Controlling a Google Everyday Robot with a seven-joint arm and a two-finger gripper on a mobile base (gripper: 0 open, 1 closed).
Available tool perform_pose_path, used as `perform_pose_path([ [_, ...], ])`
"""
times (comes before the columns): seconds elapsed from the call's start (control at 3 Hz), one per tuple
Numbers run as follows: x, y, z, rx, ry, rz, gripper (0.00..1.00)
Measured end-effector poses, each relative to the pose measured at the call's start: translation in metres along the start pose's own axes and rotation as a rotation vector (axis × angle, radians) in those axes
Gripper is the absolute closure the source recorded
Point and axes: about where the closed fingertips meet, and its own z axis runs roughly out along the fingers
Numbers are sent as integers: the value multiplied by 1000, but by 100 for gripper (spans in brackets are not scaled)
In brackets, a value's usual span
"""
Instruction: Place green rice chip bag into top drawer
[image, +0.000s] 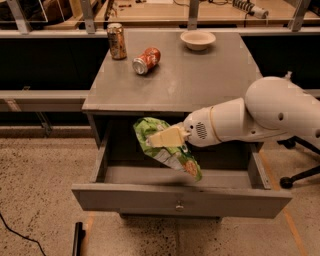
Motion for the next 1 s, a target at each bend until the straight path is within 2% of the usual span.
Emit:
perform_pose_path([
  [0.67, 4, -18, 13, 32, 10, -23, 15],
  [1.0, 5, -21, 13, 39, 3, -21, 0],
])
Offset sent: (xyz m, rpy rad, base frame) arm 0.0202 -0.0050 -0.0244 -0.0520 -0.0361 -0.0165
